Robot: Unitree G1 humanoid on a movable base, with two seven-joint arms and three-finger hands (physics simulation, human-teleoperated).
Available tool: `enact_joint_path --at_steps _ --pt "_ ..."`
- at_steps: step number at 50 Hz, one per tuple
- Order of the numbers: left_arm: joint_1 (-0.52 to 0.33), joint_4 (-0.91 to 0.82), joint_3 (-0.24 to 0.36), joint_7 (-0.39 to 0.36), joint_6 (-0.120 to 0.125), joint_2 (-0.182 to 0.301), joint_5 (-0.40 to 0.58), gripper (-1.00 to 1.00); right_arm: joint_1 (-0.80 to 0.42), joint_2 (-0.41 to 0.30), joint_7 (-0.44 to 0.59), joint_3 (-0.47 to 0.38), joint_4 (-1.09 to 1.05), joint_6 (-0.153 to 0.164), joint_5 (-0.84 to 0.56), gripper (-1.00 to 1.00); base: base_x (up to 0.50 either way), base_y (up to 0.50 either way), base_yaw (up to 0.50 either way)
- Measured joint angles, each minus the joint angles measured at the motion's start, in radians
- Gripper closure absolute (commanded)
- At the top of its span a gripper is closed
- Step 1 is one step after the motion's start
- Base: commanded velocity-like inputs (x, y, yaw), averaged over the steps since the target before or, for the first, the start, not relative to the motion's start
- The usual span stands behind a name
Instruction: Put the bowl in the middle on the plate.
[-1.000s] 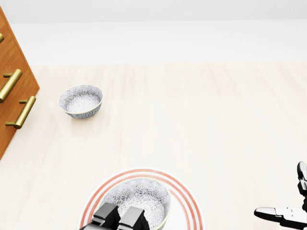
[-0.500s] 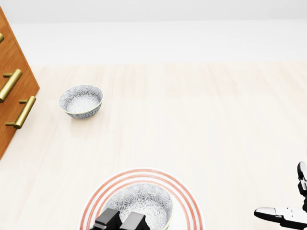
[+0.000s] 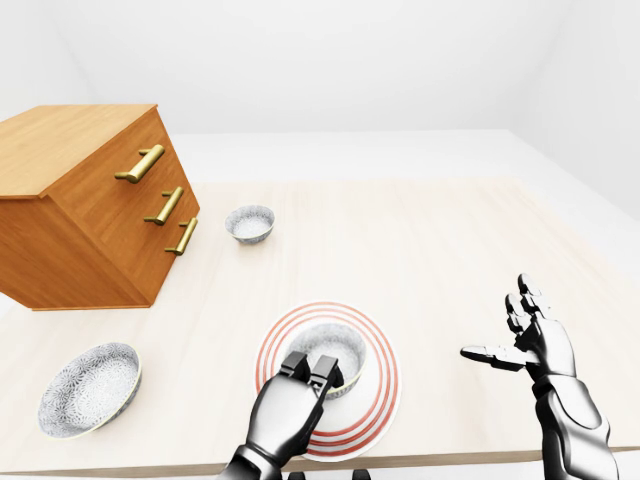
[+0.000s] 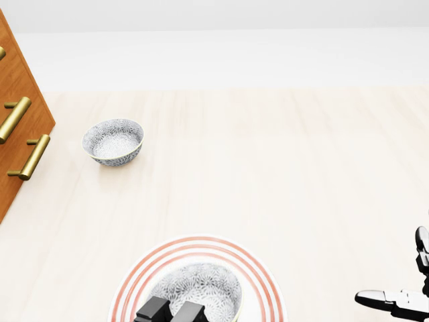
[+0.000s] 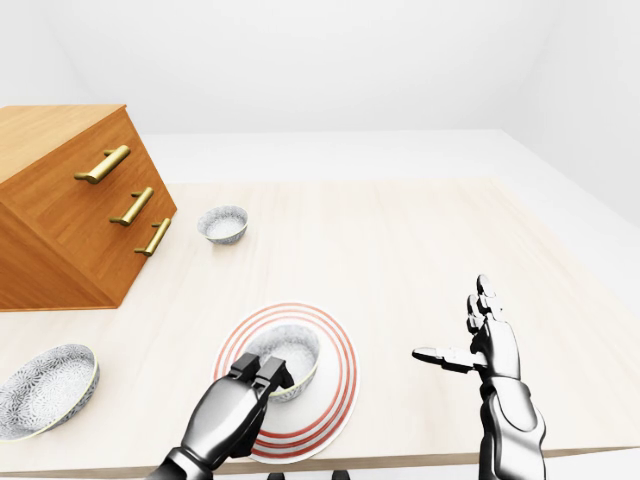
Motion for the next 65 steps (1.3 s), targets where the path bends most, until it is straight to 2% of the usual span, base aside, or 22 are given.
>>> enact_joint_path --at_steps 18,31,43,51,65 --pt "-0.004 0.008 0.006 -0.002 -0.002 -0.005 -0.008 1.0 0.001 0.0 0.001 -0.001 -0.002 0.001 0.0 -1.0 0.0 0.0 0.0" --pt "0.007 -0.016 -0.003 -0.011 0.011 -0.004 -0.011 1.0 0.002 0.0 0.001 -0.001 -0.003 0.001 0.0 -1.0 0.0 0.0 0.0" --pt "0.026 0.027 -0.008 0.081 0.002 0.01 -0.081 1.0 0.0 -0.001 -0.001 -0.001 0.003 -0.003 -0.002 -1.0 0.0 0.0 0.0" --pt "0.027 0.051 -0.007 0.12 -0.006 0.011 -0.111 1.0 -0.003 -0.003 -0.004 0.001 0.011 -0.006 -0.003 -1.0 0.0 0.0 0.0" --pt "0.023 0.1 -0.005 0.185 -0.006 0.008 -0.156 1.0 -0.002 -0.003 -0.006 0.003 0.011 -0.009 -0.004 -1.0 0.0 0.0 0.0"
